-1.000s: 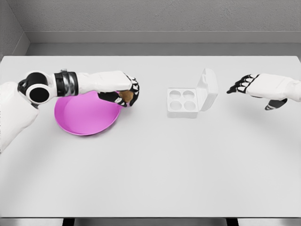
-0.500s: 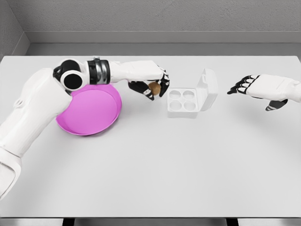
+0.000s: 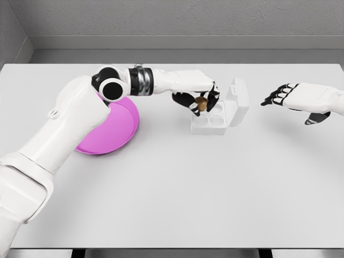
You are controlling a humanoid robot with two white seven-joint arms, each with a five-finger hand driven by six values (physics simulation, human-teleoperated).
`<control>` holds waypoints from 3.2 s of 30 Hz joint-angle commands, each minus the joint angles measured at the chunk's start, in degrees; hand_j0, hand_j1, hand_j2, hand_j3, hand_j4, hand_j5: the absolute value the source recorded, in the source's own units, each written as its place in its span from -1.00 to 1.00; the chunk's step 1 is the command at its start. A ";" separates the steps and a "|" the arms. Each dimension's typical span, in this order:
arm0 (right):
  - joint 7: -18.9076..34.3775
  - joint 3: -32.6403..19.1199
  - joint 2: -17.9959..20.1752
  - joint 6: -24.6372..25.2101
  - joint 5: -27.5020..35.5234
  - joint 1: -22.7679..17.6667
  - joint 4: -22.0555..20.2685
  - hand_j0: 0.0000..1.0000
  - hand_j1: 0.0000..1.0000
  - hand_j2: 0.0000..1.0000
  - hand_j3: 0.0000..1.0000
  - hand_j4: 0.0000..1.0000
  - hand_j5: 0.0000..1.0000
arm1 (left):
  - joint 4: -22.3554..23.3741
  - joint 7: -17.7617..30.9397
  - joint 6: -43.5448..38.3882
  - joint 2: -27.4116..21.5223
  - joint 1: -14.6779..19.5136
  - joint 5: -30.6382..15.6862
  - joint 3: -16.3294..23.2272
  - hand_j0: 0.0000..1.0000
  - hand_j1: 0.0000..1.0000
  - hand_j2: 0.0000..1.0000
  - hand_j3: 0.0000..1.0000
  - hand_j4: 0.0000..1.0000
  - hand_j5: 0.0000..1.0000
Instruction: Pack egg into the box and close the box lid
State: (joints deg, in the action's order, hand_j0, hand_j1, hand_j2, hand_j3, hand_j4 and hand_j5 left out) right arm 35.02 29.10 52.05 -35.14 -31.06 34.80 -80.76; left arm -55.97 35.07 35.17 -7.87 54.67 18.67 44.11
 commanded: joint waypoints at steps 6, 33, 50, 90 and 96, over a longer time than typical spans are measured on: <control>-0.02 0.17 0.07 0.14 0.21 0.00 0.08 1.00 1.00 1.00 1.00 1.00 1.00 | 3.15 -0.07 -0.17 0.92 -0.26 -0.21 -0.08 -0.55 -0.55 -0.55 -0.55 -0.55 -0.55; -0.02 0.34 0.07 0.14 -0.14 0.09 0.08 1.00 1.00 1.00 1.00 1.00 1.00 | 6.31 -0.07 -0.17 2.59 -1.06 0.31 1.51 -0.40 -0.40 -0.40 -0.40 -0.40 -0.40; -0.02 0.08 0.07 0.14 -0.40 0.09 0.08 1.00 1.00 1.00 1.00 1.00 1.00 | 7.19 -0.07 -0.17 2.86 -1.06 -0.04 1.42 0.43 0.43 0.43 0.43 0.43 0.43; -0.02 1.49 -7.93 0.14 -7.52 2.72 1.40 1.00 1.00 1.00 1.00 1.00 1.00 | 3.67 -0.07 -0.17 -22.37 0.62 -15.16 -1.57 1.00 1.00 1.00 1.00 1.00 1.00; -0.02 1.31 -7.66 0.14 -6.64 2.81 -5.98 1.00 1.00 1.00 1.00 1.00 1.00 | 3.67 -0.07 -0.17 -22.37 0.61 -15.16 -1.66 1.00 1.00 1.00 1.00 1.00 1.00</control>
State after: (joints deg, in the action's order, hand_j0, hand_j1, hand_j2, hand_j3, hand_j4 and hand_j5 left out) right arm 35.02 30.46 44.33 -35.14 -38.23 37.62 -84.33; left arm -52.27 35.03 35.16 -30.21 55.28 3.93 42.61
